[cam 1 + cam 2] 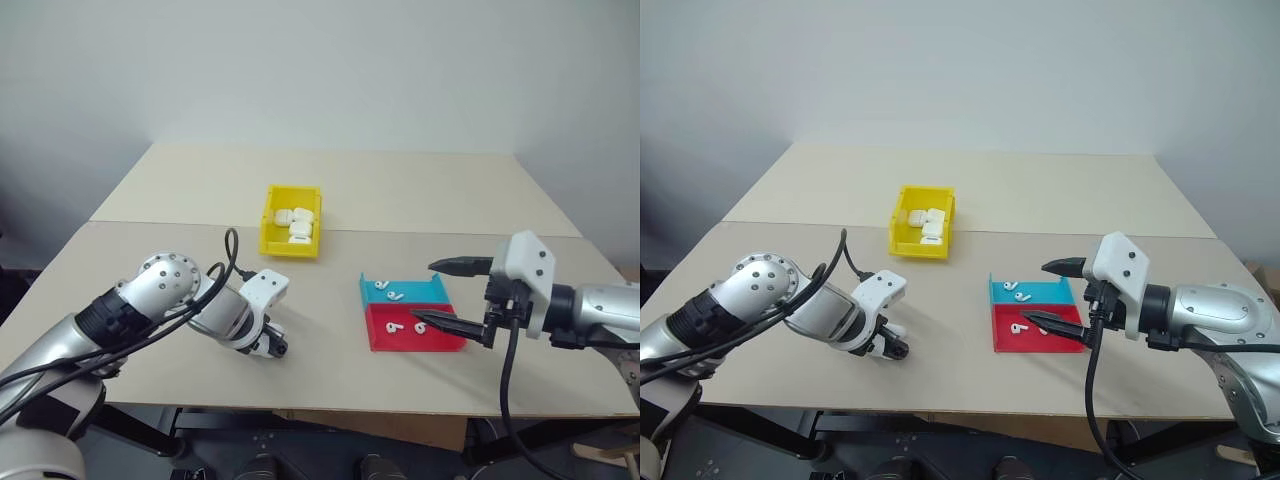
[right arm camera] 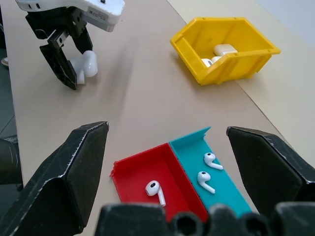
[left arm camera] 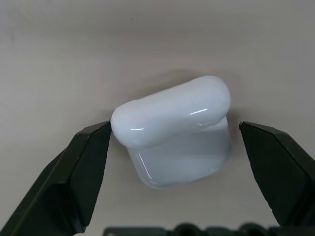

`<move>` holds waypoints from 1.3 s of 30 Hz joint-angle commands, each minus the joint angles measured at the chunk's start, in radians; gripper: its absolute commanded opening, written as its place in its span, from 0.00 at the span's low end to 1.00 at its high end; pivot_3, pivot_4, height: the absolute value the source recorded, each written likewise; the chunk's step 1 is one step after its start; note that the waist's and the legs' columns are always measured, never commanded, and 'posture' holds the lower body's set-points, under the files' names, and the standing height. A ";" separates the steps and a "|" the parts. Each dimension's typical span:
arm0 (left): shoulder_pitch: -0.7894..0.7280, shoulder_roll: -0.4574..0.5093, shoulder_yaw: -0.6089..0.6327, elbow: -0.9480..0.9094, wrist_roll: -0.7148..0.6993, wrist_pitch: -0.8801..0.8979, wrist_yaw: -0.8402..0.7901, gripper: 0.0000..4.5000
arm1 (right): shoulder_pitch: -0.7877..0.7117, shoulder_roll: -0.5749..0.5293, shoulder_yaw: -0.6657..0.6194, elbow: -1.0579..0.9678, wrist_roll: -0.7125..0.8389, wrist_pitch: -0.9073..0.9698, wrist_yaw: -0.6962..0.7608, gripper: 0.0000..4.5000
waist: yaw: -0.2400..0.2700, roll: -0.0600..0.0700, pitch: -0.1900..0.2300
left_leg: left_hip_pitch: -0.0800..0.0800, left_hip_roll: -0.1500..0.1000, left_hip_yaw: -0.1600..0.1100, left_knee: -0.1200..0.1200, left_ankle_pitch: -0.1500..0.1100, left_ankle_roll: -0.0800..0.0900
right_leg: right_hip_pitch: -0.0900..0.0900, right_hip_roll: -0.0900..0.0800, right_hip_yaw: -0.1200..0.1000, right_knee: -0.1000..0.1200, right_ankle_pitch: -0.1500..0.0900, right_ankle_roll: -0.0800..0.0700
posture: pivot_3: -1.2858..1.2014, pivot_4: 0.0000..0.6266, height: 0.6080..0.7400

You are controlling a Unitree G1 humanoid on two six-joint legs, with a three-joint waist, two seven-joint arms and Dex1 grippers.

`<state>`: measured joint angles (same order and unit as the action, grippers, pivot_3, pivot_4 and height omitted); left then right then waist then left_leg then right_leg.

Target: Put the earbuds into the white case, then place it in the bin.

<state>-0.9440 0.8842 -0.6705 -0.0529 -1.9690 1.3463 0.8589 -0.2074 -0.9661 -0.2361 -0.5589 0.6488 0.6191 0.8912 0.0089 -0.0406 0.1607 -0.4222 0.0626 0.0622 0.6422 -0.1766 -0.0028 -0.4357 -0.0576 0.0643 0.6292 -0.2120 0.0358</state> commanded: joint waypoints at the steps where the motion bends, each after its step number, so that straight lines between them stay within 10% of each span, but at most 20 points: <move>1: 0.022 -0.006 0.027 -0.014 -0.003 -0.027 0.089 1.00 | 0.000 0.004 -0.017 -0.015 0.001 -0.005 -0.009 0.99 | 0.000 0.000 0.000 | 0.000 0.000 0.000 0.000 0.000 0.000 | 0.000 0.000 0.000 0.000 0.000 0.000 | 0.52 0.24 1.00; 39: -0.097 0.129 -0.073 -0.091 -0.003 0.090 -0.079 1.00 | 0.032 0.016 -0.011 -0.047 -0.004 -0.007 -0.042 0.99 | 0.001 0.000 0.000 | 0.002 -0.001 0.000 -0.001 0.000 -0.001 | 0.003 -0.001 0.000 -0.003 0.000 0.001 | 0.52 0.24 1.00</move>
<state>-1.0074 0.9937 -0.7403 -0.1162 -1.9678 1.4178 0.8179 -0.1736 -0.9539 -0.2167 -0.5773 0.6423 0.6190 0.8612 0.0100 -0.0408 0.1609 -0.4212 0.0612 0.0617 0.6417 -0.1765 -0.0043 -0.4335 -0.0587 0.0638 0.6264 -0.2121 0.0368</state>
